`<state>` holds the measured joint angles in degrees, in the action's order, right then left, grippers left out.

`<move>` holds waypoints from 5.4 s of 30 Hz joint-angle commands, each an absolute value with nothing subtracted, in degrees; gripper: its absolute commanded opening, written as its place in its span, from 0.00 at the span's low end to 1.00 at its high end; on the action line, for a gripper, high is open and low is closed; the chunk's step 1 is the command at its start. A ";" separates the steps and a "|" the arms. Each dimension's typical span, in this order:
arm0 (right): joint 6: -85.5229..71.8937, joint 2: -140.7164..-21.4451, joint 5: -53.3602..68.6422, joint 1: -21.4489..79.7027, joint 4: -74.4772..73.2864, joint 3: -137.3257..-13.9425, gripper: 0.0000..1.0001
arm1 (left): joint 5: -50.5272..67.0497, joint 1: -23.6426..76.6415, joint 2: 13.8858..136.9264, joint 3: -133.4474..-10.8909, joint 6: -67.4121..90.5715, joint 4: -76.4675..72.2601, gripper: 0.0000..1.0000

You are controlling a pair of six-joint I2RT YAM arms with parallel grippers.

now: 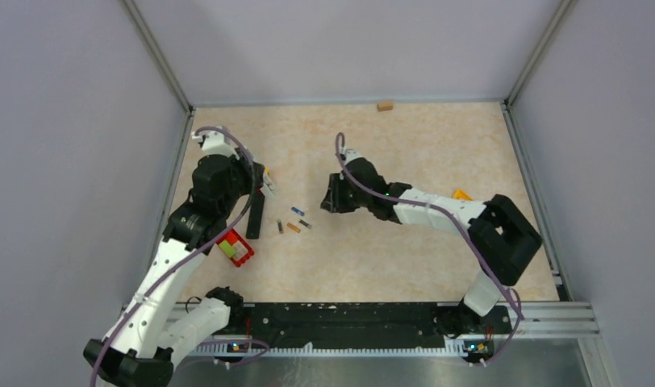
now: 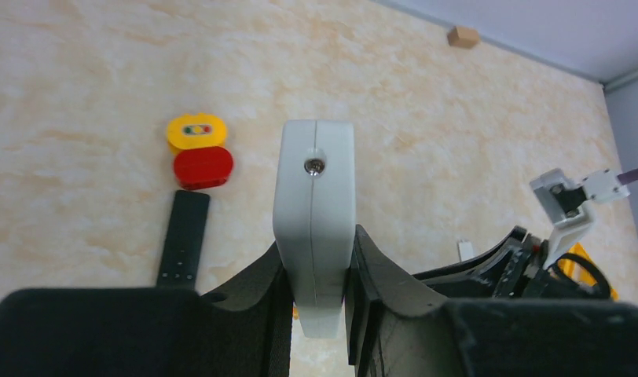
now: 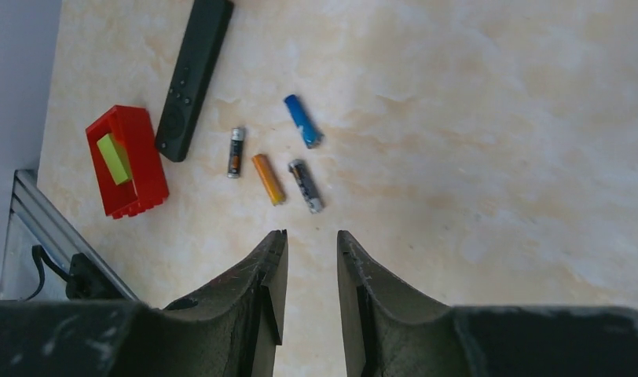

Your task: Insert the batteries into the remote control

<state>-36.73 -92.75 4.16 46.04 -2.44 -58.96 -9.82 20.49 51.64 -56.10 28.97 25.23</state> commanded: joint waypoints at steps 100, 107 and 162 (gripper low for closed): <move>-27.29 -60.45 -10.16 65.22 4.02 -59.30 0.00 | 46.84 20.10 54.75 -54.49 42.54 -3.87 0.00; -30.00 -63.24 -10.71 65.23 6.10 -60.03 0.00 | 50.92 18.81 58.79 -55.94 51.91 -8.73 0.00; -19.19 -63.45 -13.56 65.29 7.64 -57.94 0.30 | 52.24 16.79 60.06 -56.00 62.36 -16.74 0.00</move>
